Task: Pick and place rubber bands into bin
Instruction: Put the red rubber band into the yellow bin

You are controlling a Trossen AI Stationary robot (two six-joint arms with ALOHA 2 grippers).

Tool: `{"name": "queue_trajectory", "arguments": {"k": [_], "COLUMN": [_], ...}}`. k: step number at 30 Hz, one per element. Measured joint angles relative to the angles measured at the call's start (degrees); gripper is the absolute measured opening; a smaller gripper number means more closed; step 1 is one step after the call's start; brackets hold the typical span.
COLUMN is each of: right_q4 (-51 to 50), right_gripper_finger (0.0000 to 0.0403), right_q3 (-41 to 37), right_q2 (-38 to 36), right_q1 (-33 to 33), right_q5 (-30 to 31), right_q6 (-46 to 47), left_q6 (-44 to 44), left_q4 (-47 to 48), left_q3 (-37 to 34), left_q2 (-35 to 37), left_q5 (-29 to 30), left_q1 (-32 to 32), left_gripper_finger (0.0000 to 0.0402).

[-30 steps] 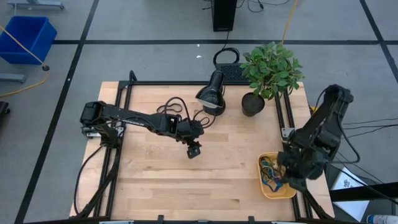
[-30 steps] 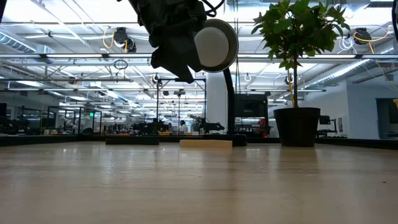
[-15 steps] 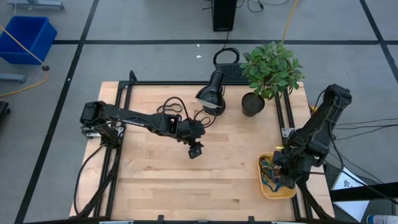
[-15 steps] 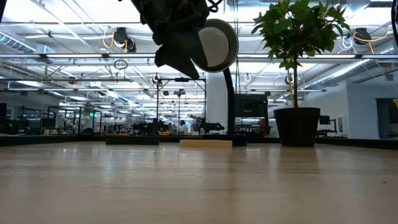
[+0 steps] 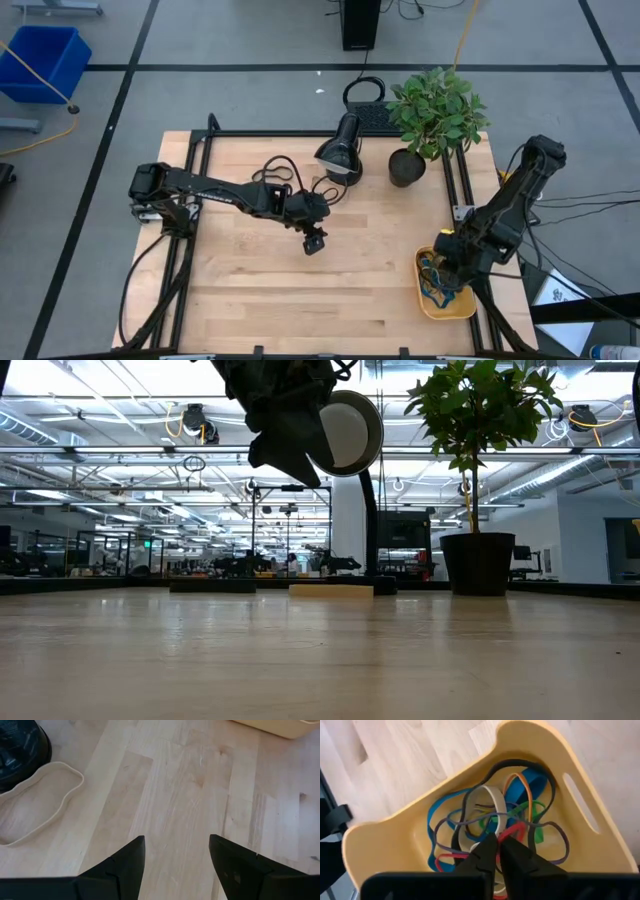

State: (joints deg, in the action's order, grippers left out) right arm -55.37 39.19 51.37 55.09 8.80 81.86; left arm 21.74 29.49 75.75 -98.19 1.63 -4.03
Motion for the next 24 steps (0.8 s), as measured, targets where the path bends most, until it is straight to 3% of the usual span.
{"name": "queue_trajectory", "arguments": {"k": [7,17,24], "right_q4": [1.4,1.6,1.5], "right_gripper_finger": [0.0049,0.0156,0.0184], "right_q3": [-3.2,-3.5,-3.5], "right_q2": [0.0,-0.1,-2.5], "right_q1": [0.0,0.0,0.0], "right_q5": [-4.5,-4.3,-4.0], "right_q6": [3.2,2.0,2.3], "left_q6": [-0.1,-0.1,0.7], "left_q4": [0.0,-0.1,-1.4], "left_q3": [0.0,0.0,0.0], "left_q2": [0.0,0.0,0.0], "left_q5": [0.0,0.0,0.0], "left_q1": [0.0,0.0,0.0], "left_gripper_finger": [0.0228,0.0228,0.0228]}}
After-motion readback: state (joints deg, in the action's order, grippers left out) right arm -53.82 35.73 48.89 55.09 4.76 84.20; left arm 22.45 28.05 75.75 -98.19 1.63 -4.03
